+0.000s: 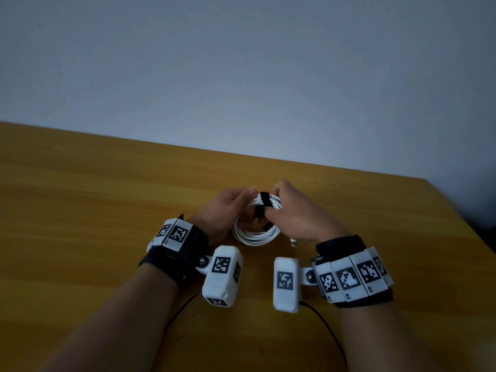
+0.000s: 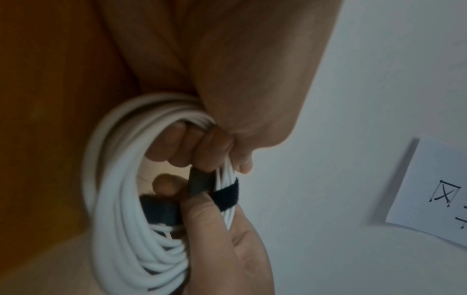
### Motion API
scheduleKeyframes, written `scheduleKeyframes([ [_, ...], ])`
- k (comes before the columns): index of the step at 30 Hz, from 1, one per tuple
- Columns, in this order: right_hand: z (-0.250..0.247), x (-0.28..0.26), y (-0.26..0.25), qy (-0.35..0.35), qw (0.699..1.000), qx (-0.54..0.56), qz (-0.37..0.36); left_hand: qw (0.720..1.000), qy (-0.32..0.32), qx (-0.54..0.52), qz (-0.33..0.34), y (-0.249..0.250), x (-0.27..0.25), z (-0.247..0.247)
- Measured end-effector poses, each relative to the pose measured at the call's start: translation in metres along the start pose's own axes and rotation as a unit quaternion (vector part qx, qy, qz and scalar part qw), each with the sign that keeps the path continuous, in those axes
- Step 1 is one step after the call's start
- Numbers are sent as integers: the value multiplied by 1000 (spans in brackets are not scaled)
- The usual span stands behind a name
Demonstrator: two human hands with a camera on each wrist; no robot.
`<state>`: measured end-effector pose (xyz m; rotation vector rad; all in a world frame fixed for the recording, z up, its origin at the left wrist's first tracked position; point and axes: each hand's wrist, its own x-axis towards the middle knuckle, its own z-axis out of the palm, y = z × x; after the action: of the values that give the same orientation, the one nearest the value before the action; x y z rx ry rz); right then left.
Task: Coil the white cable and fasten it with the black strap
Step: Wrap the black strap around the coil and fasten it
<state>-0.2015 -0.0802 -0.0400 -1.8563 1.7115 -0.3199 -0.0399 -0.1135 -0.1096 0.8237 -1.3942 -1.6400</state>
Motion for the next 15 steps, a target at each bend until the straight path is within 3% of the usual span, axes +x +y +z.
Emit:
scheduleKeyframes([
  [9,-6,-5,-1,-14,999,29,14,999,11,-34,-11,-6,5,-4],
  [15,-11,-5,6,-31,992,124,-20,999,0,-42,-20,4,-1,-2],
])
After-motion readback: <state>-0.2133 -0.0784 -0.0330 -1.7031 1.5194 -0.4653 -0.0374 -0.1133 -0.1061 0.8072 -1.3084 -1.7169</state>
